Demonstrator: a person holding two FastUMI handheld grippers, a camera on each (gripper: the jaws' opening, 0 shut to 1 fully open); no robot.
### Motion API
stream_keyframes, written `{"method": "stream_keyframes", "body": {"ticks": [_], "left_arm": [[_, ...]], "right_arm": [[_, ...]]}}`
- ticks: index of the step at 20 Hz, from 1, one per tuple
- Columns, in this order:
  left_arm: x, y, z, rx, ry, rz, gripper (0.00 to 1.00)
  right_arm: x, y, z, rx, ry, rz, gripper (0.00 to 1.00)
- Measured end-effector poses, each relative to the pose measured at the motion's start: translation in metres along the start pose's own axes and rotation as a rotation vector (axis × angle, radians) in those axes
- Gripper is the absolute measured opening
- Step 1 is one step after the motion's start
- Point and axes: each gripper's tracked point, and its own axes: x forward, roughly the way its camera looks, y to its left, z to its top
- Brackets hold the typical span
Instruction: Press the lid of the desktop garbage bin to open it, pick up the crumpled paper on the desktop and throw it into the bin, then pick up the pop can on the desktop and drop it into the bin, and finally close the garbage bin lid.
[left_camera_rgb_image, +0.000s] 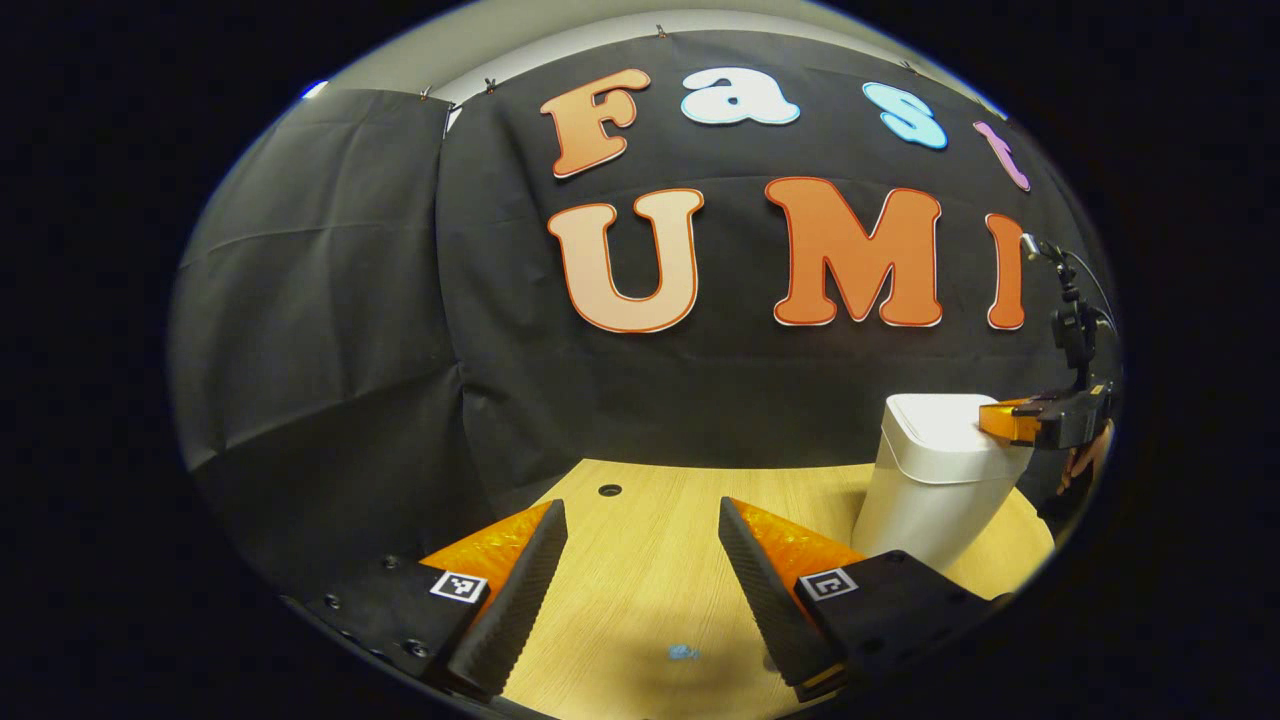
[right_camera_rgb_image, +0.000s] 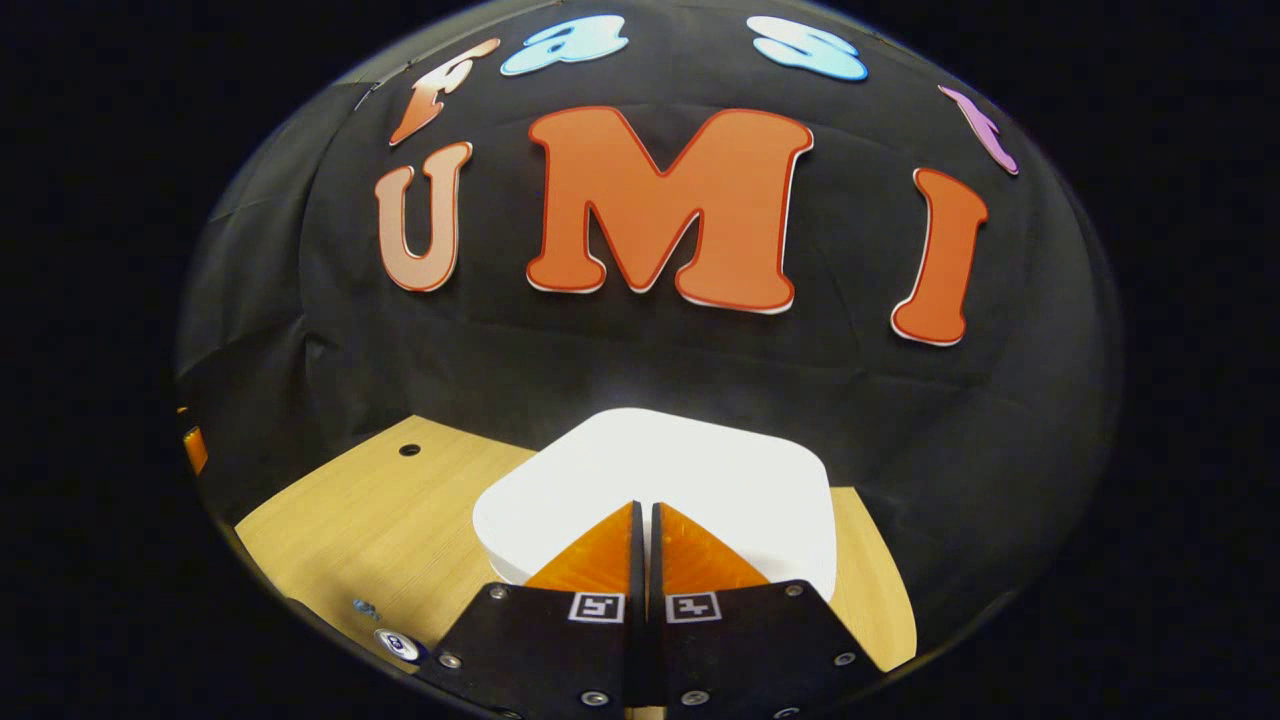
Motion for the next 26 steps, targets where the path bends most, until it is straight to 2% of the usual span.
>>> {"method": "stream_keyframes", "body": {"ticks": [2, 6, 11, 14, 18, 21, 26], "left_arm": [[-0.001, -0.006, -0.003, -0.003, 0.007, -0.006, 0.97], [-0.003, -0.018, -0.005, -0.011, 0.016, -0.022, 0.97], [-0.009, -0.035, -0.010, -0.033, 0.020, -0.033, 0.97], [-0.014, -0.042, -0.014, -0.042, 0.026, -0.027, 0.97], [-0.023, -0.044, -0.027, -0.028, 0.044, -0.019, 0.97], [-0.017, -0.038, -0.033, -0.019, 0.058, -0.022, 0.98], [0.006, -0.030, -0.046, -0.023, 0.100, -0.081, 0.98]], "right_arm": [[0.000, -0.001, -0.007, 0.018, 0.016, -0.012, 0.01], [0.000, 0.002, -0.010, -0.037, 0.026, -0.035, 0.01], [-0.001, 0.005, -0.010, 0.025, 0.036, 0.034, 0.01], [-0.004, 0.005, -0.003, -0.034, -0.008, 0.057, 0.01], [-0.012, 0.016, 0.001, -0.050, -0.034, 0.112, 0.01], [-0.026, 0.024, 0.023, -0.062, -0.122, 0.127, 0.01], [-0.046, 0.024, 0.055, -0.049, -0.240, 0.058, 0.01]]}}
